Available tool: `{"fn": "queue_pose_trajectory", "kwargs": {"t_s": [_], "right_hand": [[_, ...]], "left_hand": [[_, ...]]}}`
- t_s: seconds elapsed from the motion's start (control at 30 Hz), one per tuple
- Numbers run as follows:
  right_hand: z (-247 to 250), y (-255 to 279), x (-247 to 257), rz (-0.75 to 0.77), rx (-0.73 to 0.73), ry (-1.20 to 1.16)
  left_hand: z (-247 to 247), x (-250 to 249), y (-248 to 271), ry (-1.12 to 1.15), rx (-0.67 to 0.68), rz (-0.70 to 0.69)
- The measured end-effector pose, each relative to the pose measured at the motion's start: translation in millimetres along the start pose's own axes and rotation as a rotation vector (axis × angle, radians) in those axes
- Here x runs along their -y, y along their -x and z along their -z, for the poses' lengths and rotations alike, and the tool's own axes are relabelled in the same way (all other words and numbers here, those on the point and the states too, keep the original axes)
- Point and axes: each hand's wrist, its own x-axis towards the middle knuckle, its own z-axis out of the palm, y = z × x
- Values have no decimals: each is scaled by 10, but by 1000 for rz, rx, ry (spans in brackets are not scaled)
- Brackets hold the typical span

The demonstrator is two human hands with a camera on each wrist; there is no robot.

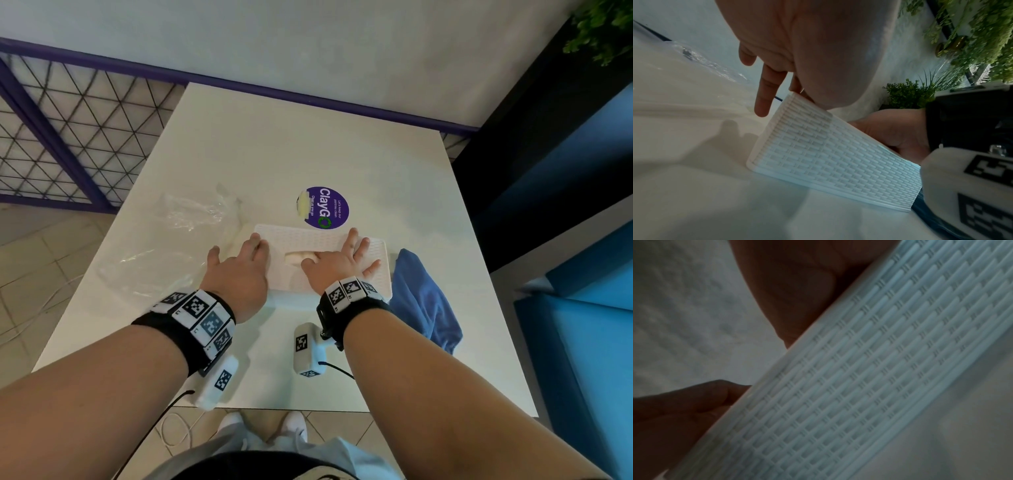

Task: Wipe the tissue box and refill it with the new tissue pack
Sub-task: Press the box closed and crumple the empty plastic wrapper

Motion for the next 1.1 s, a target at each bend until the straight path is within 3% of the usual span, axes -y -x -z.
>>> {"fn": "queue_pose_trajectory", "kwargs": {"t_s": [0.8, 1.1], "right_hand": [[29, -31, 10, 47, 42, -24], [-3, -6, -17, 65, -43, -78]], "left_hand": [[-39, -24, 61, -28, -22, 10], [-37, -26, 74, -18, -37, 11]]}}
